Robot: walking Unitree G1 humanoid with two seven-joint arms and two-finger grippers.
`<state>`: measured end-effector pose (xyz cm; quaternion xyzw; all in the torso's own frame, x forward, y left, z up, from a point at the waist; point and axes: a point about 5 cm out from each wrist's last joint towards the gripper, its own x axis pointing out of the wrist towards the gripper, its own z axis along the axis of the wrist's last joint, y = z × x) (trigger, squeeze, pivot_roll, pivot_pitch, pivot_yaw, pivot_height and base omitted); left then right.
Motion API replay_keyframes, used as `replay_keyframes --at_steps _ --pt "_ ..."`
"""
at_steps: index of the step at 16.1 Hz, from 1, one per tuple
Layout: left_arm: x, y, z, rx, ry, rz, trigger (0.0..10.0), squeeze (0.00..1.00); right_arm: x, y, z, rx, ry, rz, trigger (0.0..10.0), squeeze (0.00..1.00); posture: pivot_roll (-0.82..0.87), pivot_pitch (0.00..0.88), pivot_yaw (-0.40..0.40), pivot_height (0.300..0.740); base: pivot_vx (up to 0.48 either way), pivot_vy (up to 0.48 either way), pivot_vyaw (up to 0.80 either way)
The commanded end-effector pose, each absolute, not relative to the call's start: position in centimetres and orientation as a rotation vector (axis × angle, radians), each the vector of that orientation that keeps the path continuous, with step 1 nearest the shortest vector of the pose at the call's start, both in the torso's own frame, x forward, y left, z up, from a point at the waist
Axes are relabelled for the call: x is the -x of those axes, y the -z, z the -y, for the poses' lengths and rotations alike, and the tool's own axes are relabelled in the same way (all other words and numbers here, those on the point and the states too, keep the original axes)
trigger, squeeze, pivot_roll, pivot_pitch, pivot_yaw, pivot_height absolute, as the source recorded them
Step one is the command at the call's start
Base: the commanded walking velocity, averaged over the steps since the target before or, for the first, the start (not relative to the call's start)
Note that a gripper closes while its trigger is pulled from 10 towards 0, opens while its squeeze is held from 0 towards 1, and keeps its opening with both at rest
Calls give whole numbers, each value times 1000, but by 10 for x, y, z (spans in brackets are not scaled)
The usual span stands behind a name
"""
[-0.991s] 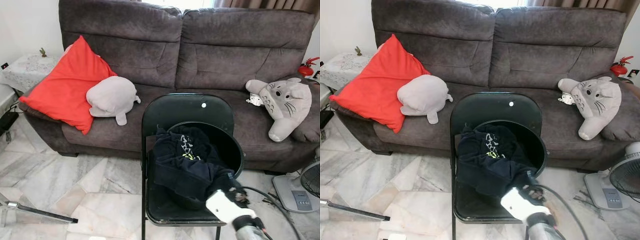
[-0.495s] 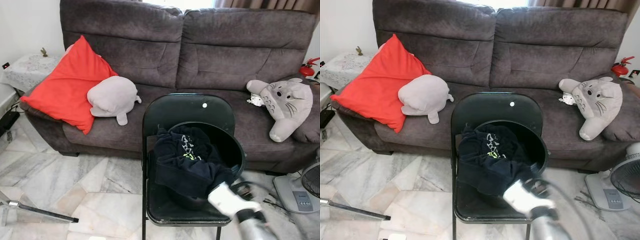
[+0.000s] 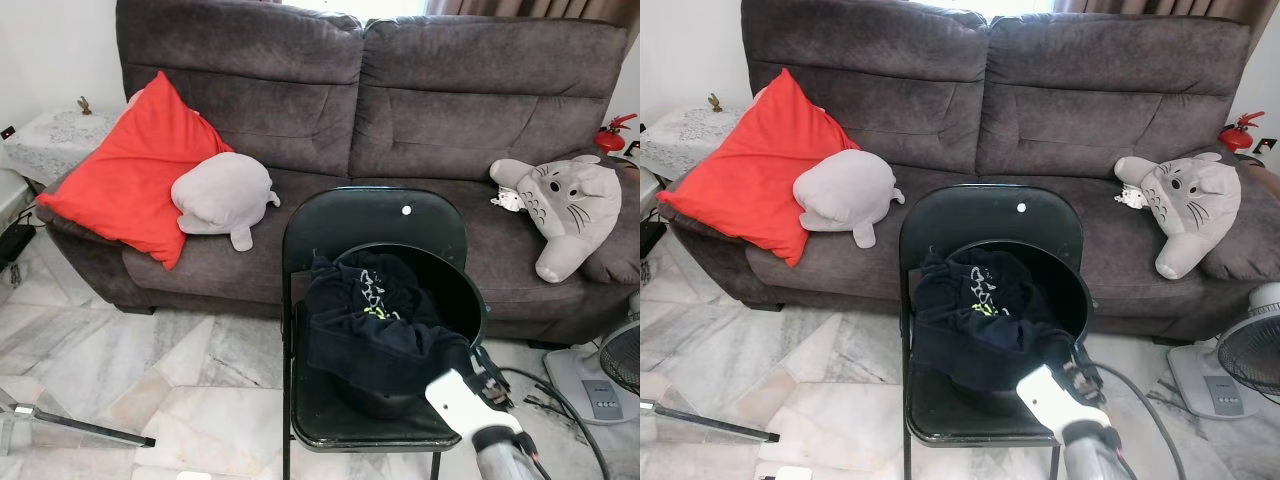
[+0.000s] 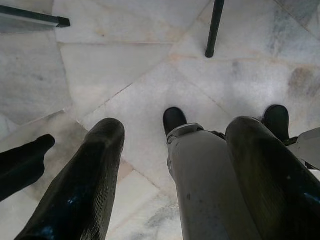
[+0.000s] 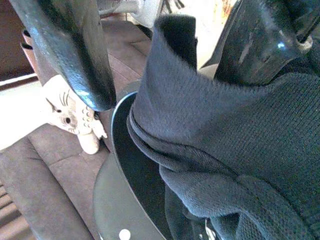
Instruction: Hang hanger
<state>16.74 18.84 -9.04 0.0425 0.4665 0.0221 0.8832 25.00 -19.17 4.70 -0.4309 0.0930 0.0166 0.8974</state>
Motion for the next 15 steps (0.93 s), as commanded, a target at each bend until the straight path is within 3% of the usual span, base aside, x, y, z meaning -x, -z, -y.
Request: replay_keyframes --at_steps 1,8,10,15 --pt "-162 93 -189 -96 -42 -995 10000 0 -252 -43 188 883 -64 -213 10000 0 -116 72 -15 740 0 0 0" --pt "-161 93 -189 -92 -47 -995 10000 0 -263 -56 187 968 -149 -132 10000 0 -116 74 -17 740 0 0 0" --pt "-161 93 -189 -92 -46 -996 10000 0 -259 -46 179 1008 -300 -173 10000 0 -119 74 -15 740 0 0 0" --pt "-161 93 -189 -94 -49 -995 10000 0 -267 -62 174 1143 -381 -66 10000 0 -115 75 -16 740 0 0 0"
